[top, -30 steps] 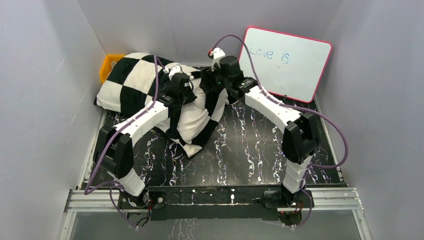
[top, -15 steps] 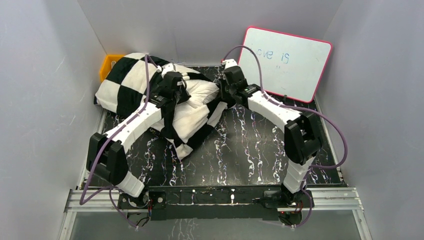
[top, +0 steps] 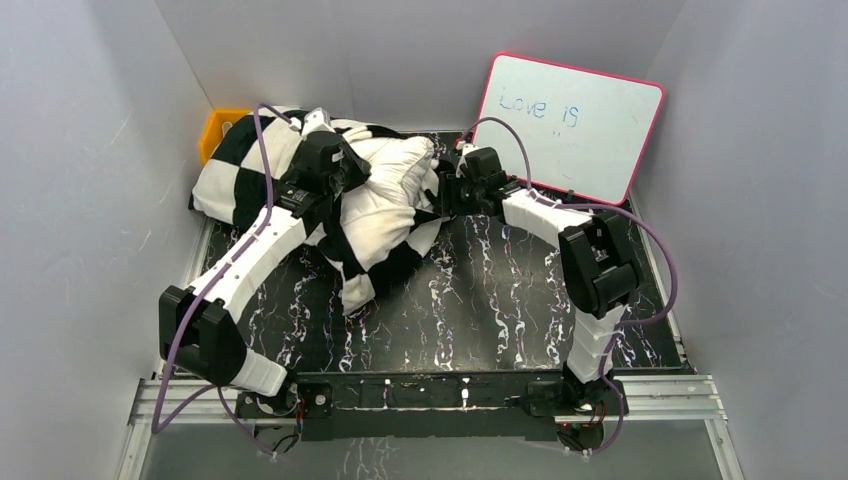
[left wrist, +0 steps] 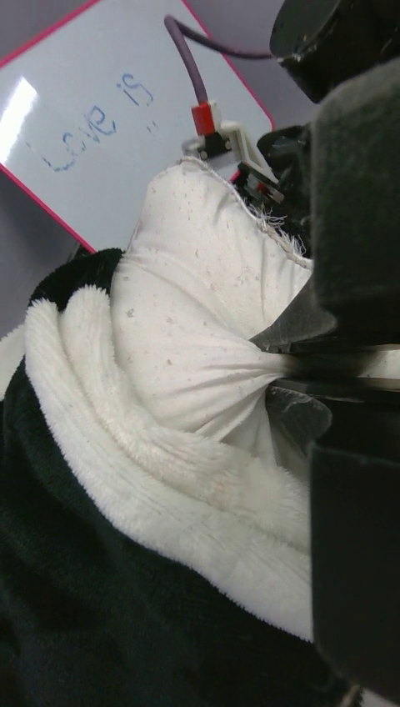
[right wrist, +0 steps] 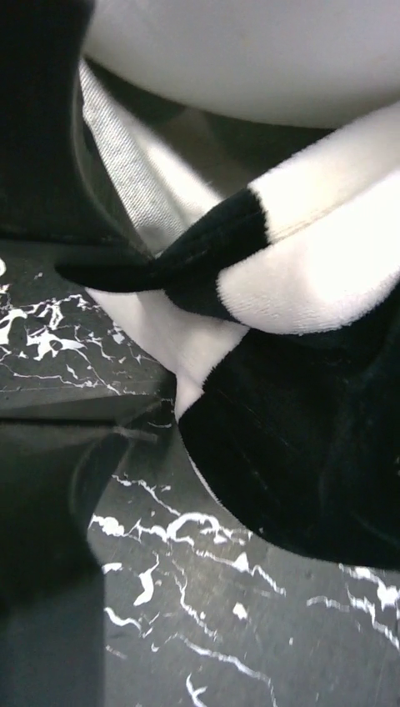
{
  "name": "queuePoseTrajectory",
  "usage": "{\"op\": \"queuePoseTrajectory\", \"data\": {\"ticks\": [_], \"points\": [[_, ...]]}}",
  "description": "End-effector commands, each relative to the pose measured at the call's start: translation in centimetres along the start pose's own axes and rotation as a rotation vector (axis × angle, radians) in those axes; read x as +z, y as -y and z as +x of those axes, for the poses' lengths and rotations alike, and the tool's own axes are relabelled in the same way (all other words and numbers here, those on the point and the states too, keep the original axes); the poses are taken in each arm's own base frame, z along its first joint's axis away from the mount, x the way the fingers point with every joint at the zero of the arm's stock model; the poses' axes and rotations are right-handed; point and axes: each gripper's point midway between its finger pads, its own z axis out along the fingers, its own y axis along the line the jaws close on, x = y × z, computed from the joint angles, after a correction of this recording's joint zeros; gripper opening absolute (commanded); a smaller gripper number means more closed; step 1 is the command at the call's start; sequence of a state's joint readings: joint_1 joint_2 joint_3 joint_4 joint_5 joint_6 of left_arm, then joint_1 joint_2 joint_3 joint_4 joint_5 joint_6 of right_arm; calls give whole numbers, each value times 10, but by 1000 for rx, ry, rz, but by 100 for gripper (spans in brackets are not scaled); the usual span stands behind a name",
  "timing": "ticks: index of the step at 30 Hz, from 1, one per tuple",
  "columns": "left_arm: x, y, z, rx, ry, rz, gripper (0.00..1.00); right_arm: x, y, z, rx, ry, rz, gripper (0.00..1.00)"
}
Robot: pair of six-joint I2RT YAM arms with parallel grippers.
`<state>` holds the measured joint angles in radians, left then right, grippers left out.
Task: Remove the pillowcase from the pillow
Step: Remove the pillow from the pillowcase.
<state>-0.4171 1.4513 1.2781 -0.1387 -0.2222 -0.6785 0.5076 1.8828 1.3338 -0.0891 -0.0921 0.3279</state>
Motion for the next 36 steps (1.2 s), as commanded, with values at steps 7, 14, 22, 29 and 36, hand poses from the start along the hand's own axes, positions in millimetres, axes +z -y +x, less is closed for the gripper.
{"op": "queuePoseTrajectory", "data": {"ticks": [7,14,22,29,36], "points": [[-2,72,-102,-173,285,263,0,-147,-66,-88,-50,553,-297,99],[10,95,-90,-122,243,317,0,-171,-132,-88,-205,503,-519,99],[4,100,-90,-132,230,329,0,-121,-172,-95,-334,456,-587,95],[2,98,-97,-109,245,304,0,-101,-209,-75,-386,378,-666,80],[15,107,-124,-61,315,272,0,-115,-223,-4,-370,257,-697,67]]}}
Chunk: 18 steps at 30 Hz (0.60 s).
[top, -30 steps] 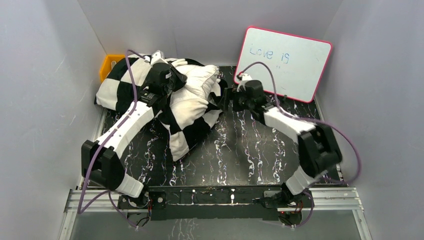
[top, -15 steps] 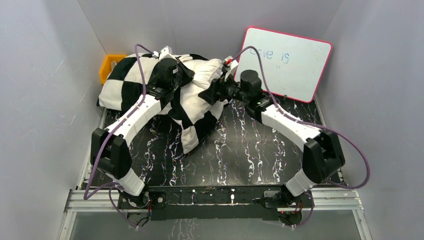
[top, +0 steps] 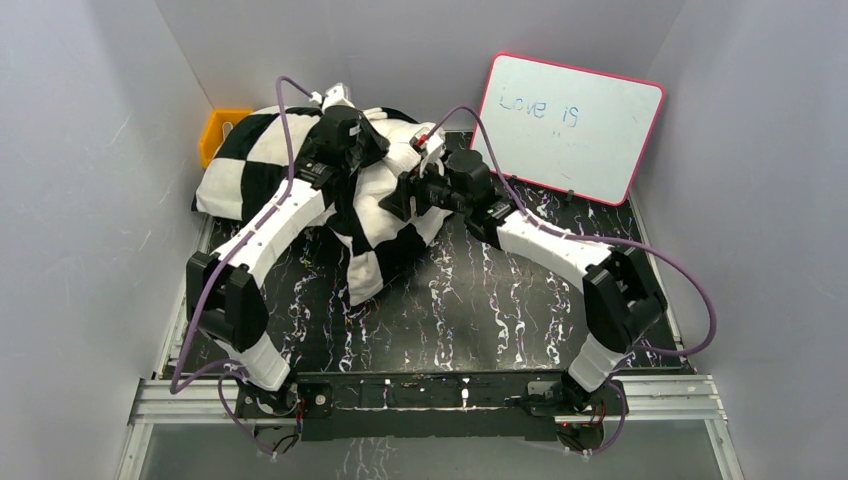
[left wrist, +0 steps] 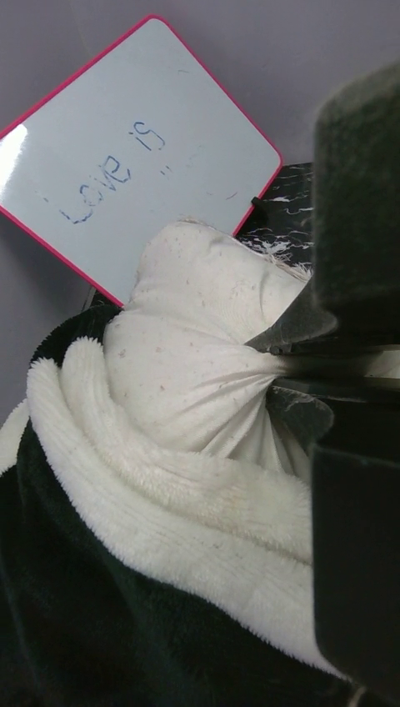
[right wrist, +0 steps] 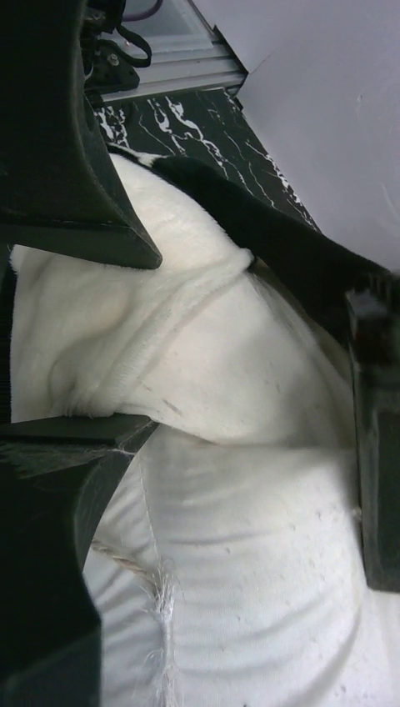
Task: Remove the pillowcase from the pillow
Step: Remove the pillow from the pillowcase.
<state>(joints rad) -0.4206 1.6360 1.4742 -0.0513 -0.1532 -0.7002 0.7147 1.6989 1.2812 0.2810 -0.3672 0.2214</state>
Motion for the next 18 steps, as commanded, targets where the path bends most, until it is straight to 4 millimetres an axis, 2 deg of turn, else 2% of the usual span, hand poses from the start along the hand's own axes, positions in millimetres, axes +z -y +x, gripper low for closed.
{"op": "queuePoseTrajectory", "data": {"ticks": [1,4,8,11,15,18], "points": [[-15,69,-106,-5,299,166,0,-19,-72,27,13,-56,-161,64],[-5,77,-119,7,318,160,0,-28,-99,62,44,-135,-228,58],[15,85,-126,9,327,154,0,-35,-136,101,83,-226,-336,43],[25,91,-134,14,341,151,0,-37,-156,131,114,-291,-404,37],[35,95,-141,13,348,138,0,-36,-166,154,147,-334,-446,34],[28,104,-145,2,348,167,0,-31,-158,170,161,-342,-422,35]]}}
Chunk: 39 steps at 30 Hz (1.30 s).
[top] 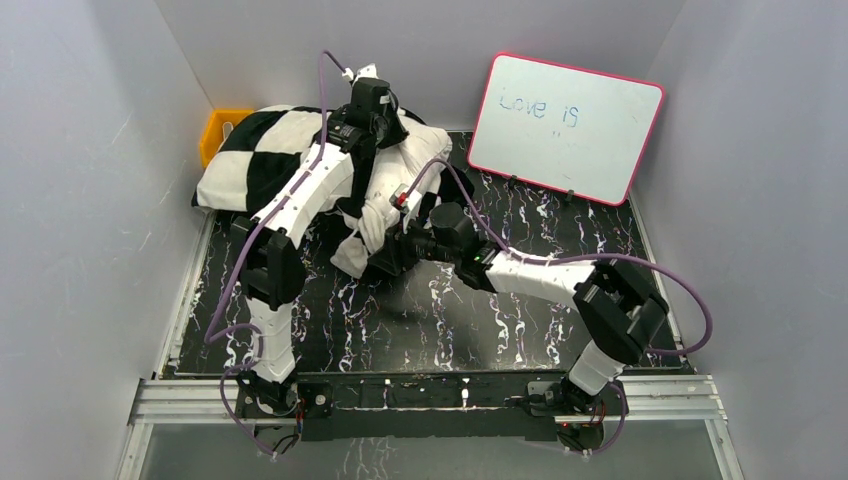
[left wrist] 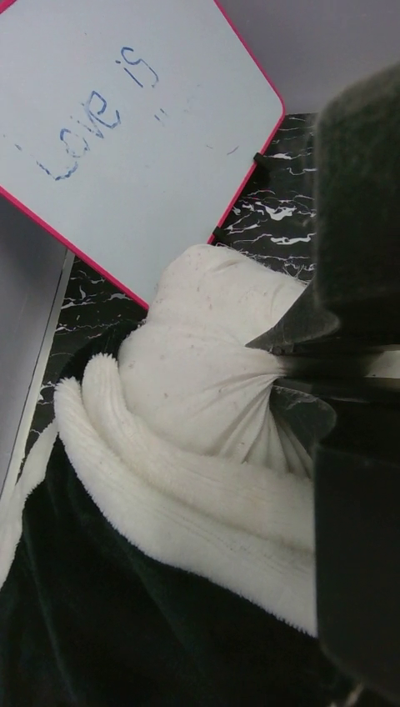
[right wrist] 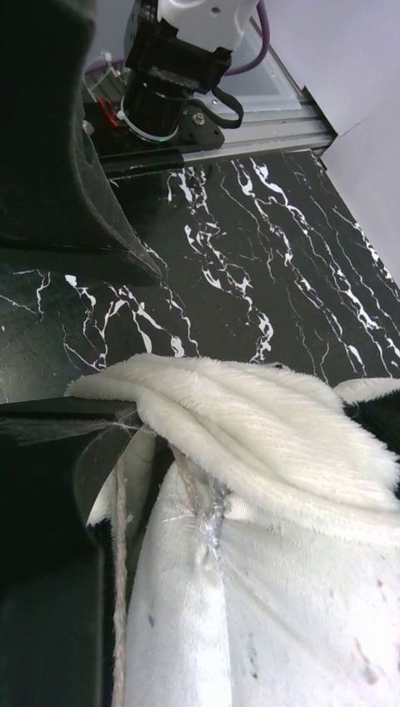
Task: Remove the pillowcase from the pillow
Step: Remove the pillow from the pillowcase.
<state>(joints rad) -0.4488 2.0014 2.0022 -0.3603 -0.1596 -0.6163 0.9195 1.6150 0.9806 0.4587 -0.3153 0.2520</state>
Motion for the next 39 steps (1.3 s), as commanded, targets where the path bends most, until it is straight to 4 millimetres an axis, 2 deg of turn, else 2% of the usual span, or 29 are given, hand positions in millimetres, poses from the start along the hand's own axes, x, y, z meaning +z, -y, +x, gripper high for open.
{"op": "queuePoseTrajectory", "data": {"ticks": [1,2,5,6,8,12,16,17,18,20,25,29,32,36,39], "points": [[-65,61,-158,-125,483,223,0,-4,-72,84,165,-252,-287,35],[-68,62,-160,-132,484,229,0,-2,-68,87,170,-258,-276,36],[-84,69,-168,-153,491,261,0,8,-53,97,182,-243,-227,51],[-91,73,-172,-158,496,273,0,11,-48,101,187,-241,-213,52],[-105,78,-185,-162,518,289,0,17,-38,112,196,-257,-184,54],[-133,84,-216,-147,590,287,0,20,-13,135,151,-327,-75,69],[-156,70,-243,-154,664,261,0,12,16,159,97,-368,66,83],[-159,65,-246,-156,671,257,0,9,20,162,88,-371,87,89],[-164,61,-249,-157,679,254,0,6,25,165,79,-371,114,95],[-171,53,-253,-159,692,244,0,0,25,161,57,-357,127,98],[-163,38,-251,-156,688,201,0,-20,-4,125,9,-246,31,99],[-149,30,-249,-156,683,169,0,-29,-48,107,-13,-225,-140,99],[-133,24,-240,-155,659,141,0,-34,-83,95,-19,-235,-298,98],[-111,14,-225,-174,621,112,0,-31,-115,80,-7,-291,-473,99],[-101,14,-222,-199,608,111,0,-17,-129,79,-38,-314,-509,99]]}}
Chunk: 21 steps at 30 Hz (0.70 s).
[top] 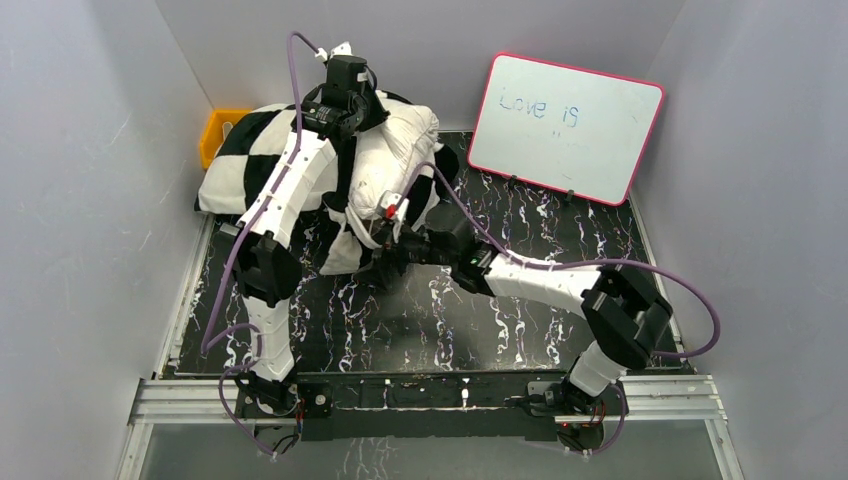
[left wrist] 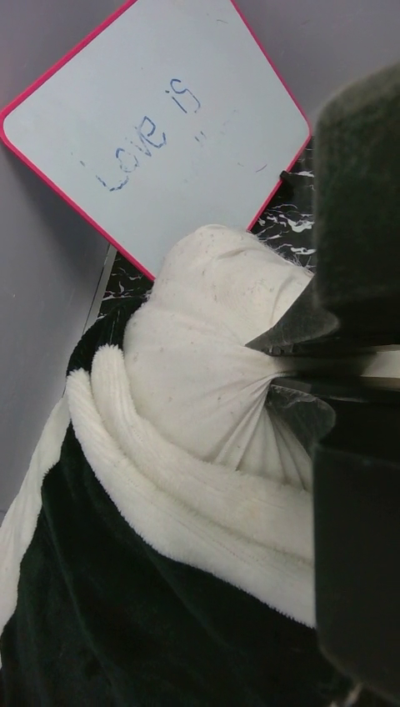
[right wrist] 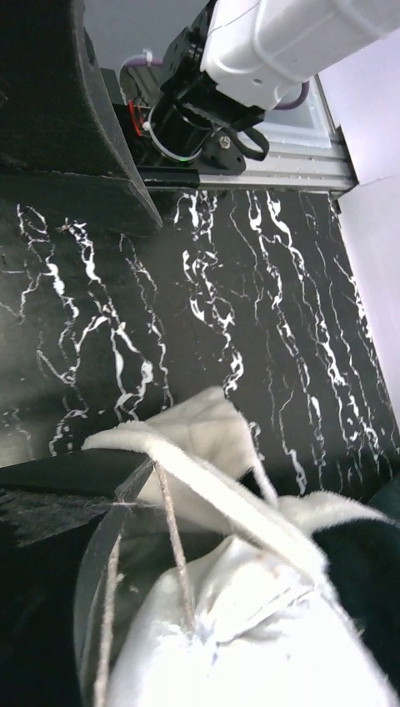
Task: Remove the pillowcase from the pillow
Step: Remove the pillow from the pillowcase.
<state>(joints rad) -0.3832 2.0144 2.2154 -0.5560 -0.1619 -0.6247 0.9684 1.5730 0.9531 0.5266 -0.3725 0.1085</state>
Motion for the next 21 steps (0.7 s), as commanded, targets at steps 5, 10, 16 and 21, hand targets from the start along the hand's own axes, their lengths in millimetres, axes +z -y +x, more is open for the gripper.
{"op": "queuePoseTrajectory", "data": {"ticks": [5,10,16,21], "points": [[-77,42,-186,-187,584,192,0,20,-72,121,198,-366,-214,99],[-100,48,-197,-185,610,226,0,17,-34,185,221,-516,-50,99],[-104,44,-171,-107,562,271,0,-29,-8,49,112,-75,219,99],[-107,39,-138,-58,536,340,0,-105,42,-61,353,286,308,98]]}}
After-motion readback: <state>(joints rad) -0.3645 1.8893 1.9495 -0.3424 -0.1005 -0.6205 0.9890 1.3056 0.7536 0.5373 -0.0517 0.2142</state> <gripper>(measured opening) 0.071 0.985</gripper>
